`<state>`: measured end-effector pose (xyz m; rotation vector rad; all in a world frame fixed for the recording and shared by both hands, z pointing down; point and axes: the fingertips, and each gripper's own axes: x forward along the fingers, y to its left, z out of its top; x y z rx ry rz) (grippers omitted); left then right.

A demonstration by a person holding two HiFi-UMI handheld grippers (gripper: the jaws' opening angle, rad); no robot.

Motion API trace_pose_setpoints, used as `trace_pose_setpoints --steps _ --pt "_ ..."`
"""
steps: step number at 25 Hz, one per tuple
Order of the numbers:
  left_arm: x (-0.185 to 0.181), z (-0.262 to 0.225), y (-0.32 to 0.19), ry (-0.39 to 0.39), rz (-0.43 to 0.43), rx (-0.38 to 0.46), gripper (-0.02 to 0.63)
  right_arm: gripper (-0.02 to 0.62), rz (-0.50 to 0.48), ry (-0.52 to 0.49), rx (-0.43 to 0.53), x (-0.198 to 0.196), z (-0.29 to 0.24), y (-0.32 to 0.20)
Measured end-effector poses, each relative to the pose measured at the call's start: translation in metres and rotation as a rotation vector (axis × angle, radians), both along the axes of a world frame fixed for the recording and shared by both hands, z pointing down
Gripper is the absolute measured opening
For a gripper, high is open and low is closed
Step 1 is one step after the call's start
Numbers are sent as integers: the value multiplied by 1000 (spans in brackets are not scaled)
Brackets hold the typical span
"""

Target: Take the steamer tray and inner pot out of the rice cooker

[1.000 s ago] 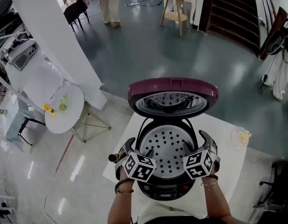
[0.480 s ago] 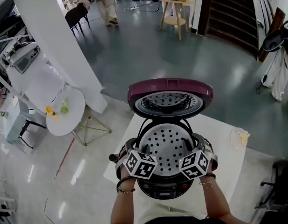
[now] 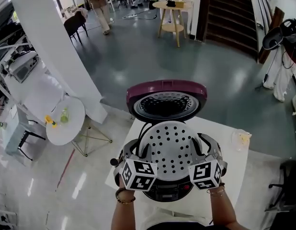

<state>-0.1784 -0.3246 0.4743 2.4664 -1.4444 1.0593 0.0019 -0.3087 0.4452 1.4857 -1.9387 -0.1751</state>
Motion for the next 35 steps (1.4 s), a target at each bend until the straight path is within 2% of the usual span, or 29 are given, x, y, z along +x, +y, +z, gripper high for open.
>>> trace_pose_setpoints --steps 3,8,11,19,21,25,27,31,35 --pt "26 -19 10 17 74 43 98 90 52 -47 47 22 -23 19" --pt "84 -48 28 49 218 115 97 81 162 -96 114 74 -50 55" --pt "122 -60 48 65 300 153 98 81 239 -104 116 110 -52 82" --pt "235 -51 111 15 519 151 98 78 409 -240 49 213 -29 170" --pt "259 -41 124 -35 561 143 97 72 459 -346 22 234 -11 190" --pt "311 -17 160 -174 647 159 98 41 569 -678 -55 278 34 239" --pt "335 -7 187 -186 694 150 98 26 620 -764 -86 298 52 267" --pt "380 33 230 -179 763 76 100 25 705 -789 -159 335 87 318" --pt "398 82 250 -208 783 0 101 21 758 -807 -263 350 127 346"
